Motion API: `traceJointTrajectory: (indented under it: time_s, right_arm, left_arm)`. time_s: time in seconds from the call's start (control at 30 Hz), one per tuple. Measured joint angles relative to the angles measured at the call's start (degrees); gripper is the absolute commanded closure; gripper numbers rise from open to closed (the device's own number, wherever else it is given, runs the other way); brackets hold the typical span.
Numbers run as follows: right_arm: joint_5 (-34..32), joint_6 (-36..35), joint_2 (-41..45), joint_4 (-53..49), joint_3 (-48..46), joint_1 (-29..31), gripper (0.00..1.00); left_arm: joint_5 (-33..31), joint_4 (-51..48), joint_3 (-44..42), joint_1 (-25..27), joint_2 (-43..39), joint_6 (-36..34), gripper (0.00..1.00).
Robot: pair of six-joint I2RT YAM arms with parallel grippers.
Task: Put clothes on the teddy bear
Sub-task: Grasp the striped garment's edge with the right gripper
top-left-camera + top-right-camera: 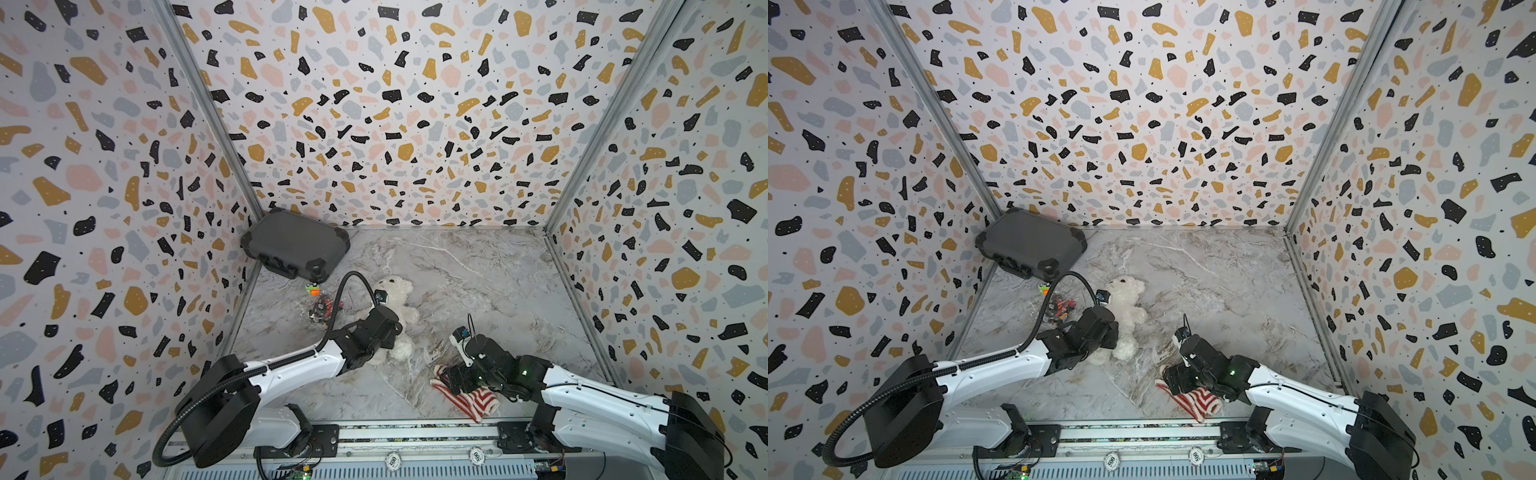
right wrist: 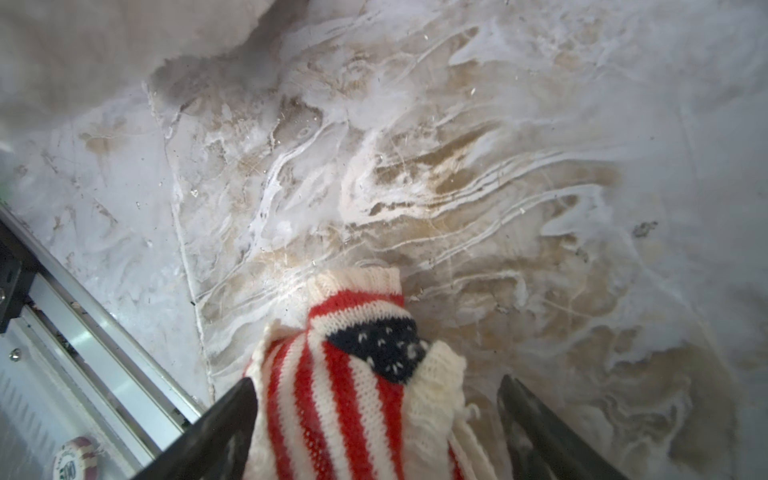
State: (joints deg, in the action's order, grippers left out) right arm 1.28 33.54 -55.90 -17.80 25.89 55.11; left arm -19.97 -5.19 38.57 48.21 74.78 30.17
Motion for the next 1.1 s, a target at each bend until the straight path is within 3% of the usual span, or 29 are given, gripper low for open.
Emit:
traceJointTrajectory:
  time_s: [0.37,0.77,0.97,1.1]
  right_arm:
    - [-1.5,2.5,-4.3,0.6,0.0,0.7,0.45]
    - [-2.4,2.4,-5.9,3.5,0.0,0.8,0.77]
    - [-2.5,1.6,-6.0,5.3,0.0,-0.3,0.85]
    - [-1.2,-0.8,-7.0,8.7,0.0,-5.2,0.86]
  left_arm:
    - [0.9,-0.7,-1.7,-0.1,-6.0,-2.3,1.00]
    - [1.3,-1.4,-3.0,-0.2,-7.2,-2.6,1.00]
    - [1.4,-2.2,-3.2,-0.2,-7.7,-2.6,1.00]
    - [2.0,-2.6,-3.5,-0.2,-8.5,-3.7,1.00]
